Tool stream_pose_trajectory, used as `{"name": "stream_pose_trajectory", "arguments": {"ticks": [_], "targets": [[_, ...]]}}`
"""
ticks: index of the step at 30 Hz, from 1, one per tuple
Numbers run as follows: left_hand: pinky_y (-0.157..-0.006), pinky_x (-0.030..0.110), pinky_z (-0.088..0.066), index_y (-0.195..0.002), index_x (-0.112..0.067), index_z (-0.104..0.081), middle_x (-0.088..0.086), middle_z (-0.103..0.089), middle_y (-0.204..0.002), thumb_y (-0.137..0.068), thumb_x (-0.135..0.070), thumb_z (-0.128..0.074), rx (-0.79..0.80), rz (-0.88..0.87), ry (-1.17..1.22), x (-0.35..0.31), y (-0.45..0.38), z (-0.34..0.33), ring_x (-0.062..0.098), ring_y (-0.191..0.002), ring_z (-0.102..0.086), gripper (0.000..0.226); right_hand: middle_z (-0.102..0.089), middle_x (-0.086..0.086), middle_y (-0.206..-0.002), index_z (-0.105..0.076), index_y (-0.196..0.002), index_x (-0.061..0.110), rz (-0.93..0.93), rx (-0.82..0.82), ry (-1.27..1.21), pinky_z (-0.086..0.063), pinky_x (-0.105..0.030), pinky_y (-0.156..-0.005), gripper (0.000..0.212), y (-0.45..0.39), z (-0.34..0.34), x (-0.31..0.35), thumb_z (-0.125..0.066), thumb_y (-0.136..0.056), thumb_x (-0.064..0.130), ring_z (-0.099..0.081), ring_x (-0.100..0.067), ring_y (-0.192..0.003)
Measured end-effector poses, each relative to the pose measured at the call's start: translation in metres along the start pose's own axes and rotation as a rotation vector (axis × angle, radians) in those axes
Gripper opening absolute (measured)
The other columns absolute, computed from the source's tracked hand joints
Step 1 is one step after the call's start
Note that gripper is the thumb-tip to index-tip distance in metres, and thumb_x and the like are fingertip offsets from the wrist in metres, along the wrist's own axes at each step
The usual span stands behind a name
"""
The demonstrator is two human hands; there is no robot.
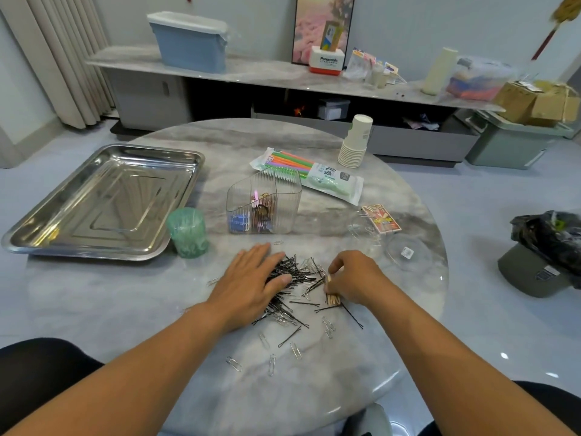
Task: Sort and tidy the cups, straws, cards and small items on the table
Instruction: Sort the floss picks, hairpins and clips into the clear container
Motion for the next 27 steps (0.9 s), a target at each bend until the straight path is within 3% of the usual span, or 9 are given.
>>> {"name": "stream_pose_trajectory", "arguments": {"ticks": [4, 6, 9, 13, 16, 20, 23, 25, 27], "targets": [[-0.125, 0.033, -0.008, -0.158, -0.038, -0.024, -0.009, -0.017, -0.167, -0.100, -0.067, -0.025, -0.074, 0.013, 0.158, -0.004, 0.002, 0.006, 0.008, -0.153, -0.010, 0.065, -0.074, -0.008, -0.081, -0.074, -0.087, 0.014, 0.023, -0.010, 0.040, -0.061, -0.041, -0.078, 0.010, 0.002, 0.007, 0.012, -0.071, -0.080, 0.008, -0.071, -0.025, -0.080], [-0.124, 0.035, -0.013, -0.158, -0.035, -0.026, -0.007, -0.018, -0.167, -0.103, -0.063, -0.029, -0.144, 0.063, 0.190, -0.003, 0.000, 0.012, 0.011, -0.153, -0.011, 0.062, -0.075, -0.011, -0.085, -0.077, -0.088, 0.010, 0.073, -0.051, 0.052, -0.060, -0.042, -0.078, 0.007, 0.005, 0.015, 0.024, -0.071, -0.084, 0.013, -0.070, -0.024, -0.077], [-0.125, 0.037, -0.010, -0.159, -0.031, -0.023, -0.003, -0.015, -0.168, -0.103, -0.061, -0.028, -0.173, 0.128, 0.152, 0.004, -0.003, 0.017, 0.014, -0.155, -0.008, 0.064, -0.072, 0.001, -0.077, -0.074, -0.078, 0.021, 0.169, -0.154, -0.030, -0.058, -0.038, -0.075, 0.017, 0.010, 0.032, 0.051, -0.073, -0.092, 0.031, -0.067, -0.019, -0.073], [-0.126, 0.040, 0.003, -0.160, -0.032, -0.020, -0.004, -0.013, -0.169, -0.102, -0.065, -0.024, -0.035, 0.086, 0.046, 0.005, -0.002, 0.011, 0.011, -0.155, -0.003, 0.067, -0.067, 0.007, -0.071, -0.070, -0.079, 0.023, 0.283, -0.304, -0.384, -0.046, -0.028, -0.058, 0.011, 0.011, 0.052, 0.084, -0.077, -0.088, 0.022, -0.060, -0.013, -0.060], [-0.126, 0.038, 0.005, -0.159, -0.034, -0.022, -0.010, -0.016, -0.168, -0.100, -0.068, -0.021, 0.035, -0.016, 0.059, 0.004, 0.002, 0.011, 0.005, -0.154, -0.003, 0.068, -0.072, 0.000, -0.079, -0.069, -0.091, 0.023, 0.319, -0.349, -0.661, -0.058, -0.039, -0.068, 0.013, 0.006, 0.053, 0.109, -0.075, -0.086, 0.013, -0.072, -0.025, -0.075], [-0.127, 0.036, -0.006, -0.158, -0.033, -0.028, -0.008, -0.025, -0.166, -0.098, -0.067, -0.019, 0.010, -0.034, 0.144, 0.004, 0.008, 0.016, 0.006, -0.154, -0.010, 0.070, -0.070, 0.000, -0.077, -0.067, -0.085, 0.024, 0.403, -0.483, -0.788, -0.054, -0.030, -0.065, 0.013, -0.004, 0.048, 0.132, -0.078, -0.086, 0.019, -0.071, -0.019, -0.075], [-0.127, 0.035, -0.008, -0.158, -0.031, -0.028, -0.006, -0.024, -0.166, -0.098, -0.066, -0.017, -0.064, 0.011, 0.128, 0.010, 0.017, 0.016, 0.009, -0.154, -0.010, 0.071, -0.070, 0.009, -0.081, -0.067, -0.083, 0.029, 0.430, -0.542, -0.723, -0.055, -0.033, -0.074, 0.012, -0.015, 0.036, 0.139, -0.079, -0.086, 0.025, -0.068, -0.011, -0.079], [-0.126, 0.036, -0.007, -0.158, -0.030, -0.028, -0.004, -0.023, -0.166, -0.098, -0.066, -0.015, -0.113, 0.067, 0.082, 0.018, 0.022, 0.015, 0.012, -0.155, -0.009, 0.071, -0.072, 0.011, -0.094, -0.073, -0.096, 0.028, 0.419, -0.552, -0.607, -0.055, -0.039, -0.085, 0.009, -0.023, 0.026, 0.140, -0.076, -0.088, 0.031, -0.067, -0.012, -0.092], [-0.127, 0.038, -0.006, -0.158, -0.030, -0.026, -0.002, -0.021, -0.167, -0.096, -0.070, -0.011, -0.146, 0.132, 0.047, 0.025, 0.027, 0.013, 0.014, -0.155, -0.007, 0.075, -0.070, 0.010, -0.114, -0.073, -0.113, 0.030, 0.415, -0.542, -0.417, -0.050, -0.036, -0.092, 0.024, -0.028, 0.016, 0.140, -0.074, -0.090, 0.038, -0.061, -0.015, -0.110]]}}
Point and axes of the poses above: each hand's wrist, its own y-axis away from the middle knuckle, its own z-axis out of the back of the hand, x = y × z, the point moved 4 cm from there along -y, towards the middle knuckle
